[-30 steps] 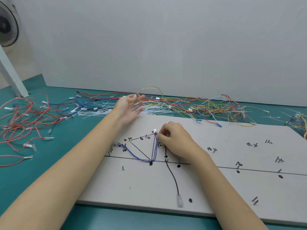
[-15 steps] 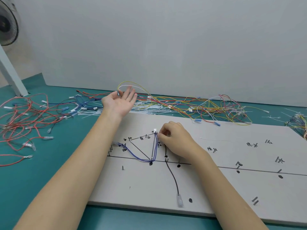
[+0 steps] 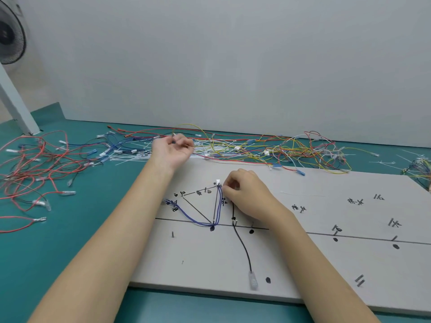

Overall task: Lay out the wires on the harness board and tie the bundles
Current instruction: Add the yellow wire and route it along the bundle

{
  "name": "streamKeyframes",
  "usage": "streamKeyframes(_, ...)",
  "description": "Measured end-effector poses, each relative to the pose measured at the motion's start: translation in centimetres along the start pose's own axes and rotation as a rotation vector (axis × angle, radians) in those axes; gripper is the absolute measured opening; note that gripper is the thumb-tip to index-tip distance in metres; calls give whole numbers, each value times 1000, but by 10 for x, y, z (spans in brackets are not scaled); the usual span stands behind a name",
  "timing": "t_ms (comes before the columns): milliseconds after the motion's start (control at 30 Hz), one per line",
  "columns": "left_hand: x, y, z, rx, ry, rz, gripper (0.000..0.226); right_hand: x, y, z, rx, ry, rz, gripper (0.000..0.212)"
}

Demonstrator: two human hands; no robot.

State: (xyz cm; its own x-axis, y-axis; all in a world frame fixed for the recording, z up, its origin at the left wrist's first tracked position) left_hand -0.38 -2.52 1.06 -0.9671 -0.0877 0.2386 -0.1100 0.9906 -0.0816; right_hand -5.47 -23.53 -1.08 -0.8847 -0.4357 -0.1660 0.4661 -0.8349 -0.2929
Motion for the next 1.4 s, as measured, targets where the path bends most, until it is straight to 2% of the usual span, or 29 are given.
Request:
streamKeyframes(100,2,-12,7,-274,6,55,38,-2,2,0,-66,-4,-25,8)
streamKeyframes(167,6,-20,6,-540,7,83,36,-3,3,-1,-118,5,-42,13)
streamKeyframes(267,17,-35,5,-916,-12,116,26,-3,3,-4,-207,43,-64,46)
streamKeyframes(367,30,-56,12,-1050,-39,145,27,-4,3,-5,-275,65,-53,66)
streamKeyframes(467,38,-75,18,-1072,-73,77,26,-3,1,-5,-251,78,4,58)
streamKeyframes(633,44,-91,18,-1083,-56,-76,20,-5,0,-3,-221,98,-30,25)
streamKeyframes(733,46,-95,15,-1089,-58,-109,20,-4,0,-3,-247,83,-49,24)
streamKeyframes(833,48,-97,14,-1272,-86,-87,18,-4,-1,-2,-326,68,-61,21)
streamKeyframes(933,50,-100,17,-1454,-159,-84,28,-4,-3,-1,-425,64,-60,11)
streamKeyframes(1067,51,-105,16,-1627,-281,-56,45,-3,-3,1,-541,123,-108,25)
streamKeyframes(1133,49,-106,12,-1629,-307,-58,51,-4,-2,3,-578,165,-132,25)
streamKeyframes(1233,39,-97,11,-1628,-256,-203,44,-6,0,7,-703,249,-202,23)
streamKeyframes(1300,30,-85,16,-1772,-234,-221,37,-7,3,9,-794,318,-260,24)
streamKeyframes(1400,17,-70,20,-2081,-188,-138,35,-8,6,10,-858,366,-315,30)
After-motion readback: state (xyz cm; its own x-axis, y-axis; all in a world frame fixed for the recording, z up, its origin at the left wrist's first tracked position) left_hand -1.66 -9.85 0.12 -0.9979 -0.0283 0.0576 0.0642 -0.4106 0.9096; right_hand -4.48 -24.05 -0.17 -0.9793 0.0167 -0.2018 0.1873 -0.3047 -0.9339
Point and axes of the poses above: each hand's wrist, its own x-axis away from the middle knuckle, its own z-axis out of the back of the hand, y = z × x, the point moved 1 cm from there along -x, towards the middle knuckle, and after that the axes turned 15 degrees about x, right-handed, at the moved point
